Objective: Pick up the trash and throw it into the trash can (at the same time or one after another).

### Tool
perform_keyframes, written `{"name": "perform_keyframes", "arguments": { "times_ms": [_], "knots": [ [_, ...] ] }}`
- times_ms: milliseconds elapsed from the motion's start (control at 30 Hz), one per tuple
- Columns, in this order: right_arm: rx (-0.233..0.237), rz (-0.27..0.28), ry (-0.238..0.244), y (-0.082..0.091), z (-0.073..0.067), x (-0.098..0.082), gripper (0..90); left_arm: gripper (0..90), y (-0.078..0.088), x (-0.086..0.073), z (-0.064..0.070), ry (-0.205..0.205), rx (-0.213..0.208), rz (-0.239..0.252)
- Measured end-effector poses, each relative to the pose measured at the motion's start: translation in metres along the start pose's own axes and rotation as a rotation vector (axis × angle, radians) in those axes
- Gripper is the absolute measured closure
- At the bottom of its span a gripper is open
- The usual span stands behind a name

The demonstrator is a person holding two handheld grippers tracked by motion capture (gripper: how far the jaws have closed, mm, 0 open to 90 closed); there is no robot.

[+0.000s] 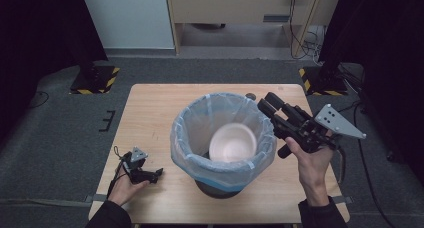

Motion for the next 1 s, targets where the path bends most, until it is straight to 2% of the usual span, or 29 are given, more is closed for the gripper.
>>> {"name": "perform_keyframes", "arguments": {
  "times_ms": [67, 133, 233, 333, 433, 500, 567, 700, 900, 1000],
  "knots": [
    [-0.031, 0.023, -0.012, 0.003, 0.009, 0.004, 54.5, 0.0, 0.000, 0.000, 0.000, 0.000, 0.000, 0.000],
    [-0.092, 0.029, -0.017, 0.004, 0.023, 0.006, 42.5, 0.0, 0.000, 0.000, 0.000, 0.000, 0.000, 0.000],
    [-0.195, -0.009, -0.005, 0.005, 0.051, -0.003, 33.4, 0.0, 0.000, 0.000, 0.000, 0.000, 0.000, 0.000],
    [-0.278, -0.101, -0.007, 0.002, 0.081, -0.026, 26.2, 0.0, 0.000, 0.000, 0.000, 0.000, 0.001, 0.000],
    [-0.346, -0.238, 0.004, -0.002, 0.108, -0.061, 23.5, 0.0, 0.000, 0.000, 0.000, 0.000, 0.000, 0.000],
    [-0.374, -0.327, 0.019, -0.002, 0.123, -0.085, 22.5, 0.0, 0.000, 0.000, 0.000, 0.000, 0.000, 0.000],
    [-0.392, -0.405, 0.026, 0.000, 0.136, -0.108, 22.1, 0.0, 0.000, 0.000, 0.000, 0.000, 0.001, 0.000],
    [-0.392, -0.551, 0.031, 0.006, 0.154, -0.149, 21.0, 0.0, 0.000, 0.000, 0.000, 0.000, 0.000, 0.000],
    [-0.370, -0.756, 0.089, 0.021, 0.169, -0.201, 17.7, 0.0, 0.000, 0.000, 0.000, 0.000, 0.000, 0.000],
    [-0.354, -0.863, 0.139, 0.029, 0.175, -0.221, 16.2, 0.0, 0.000, 0.000, 0.000, 0.000, 0.000, 0.000]
  ]
}}
Point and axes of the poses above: each handheld gripper's, and its own axes: y roughly backward along the jaws, x roughly out of its top, z roughly to its right, the point moved 4 cm from there along -y, roughly forward along the jaws, and after that the axes turned 12 degrees about -x, right-handed, at the moved point
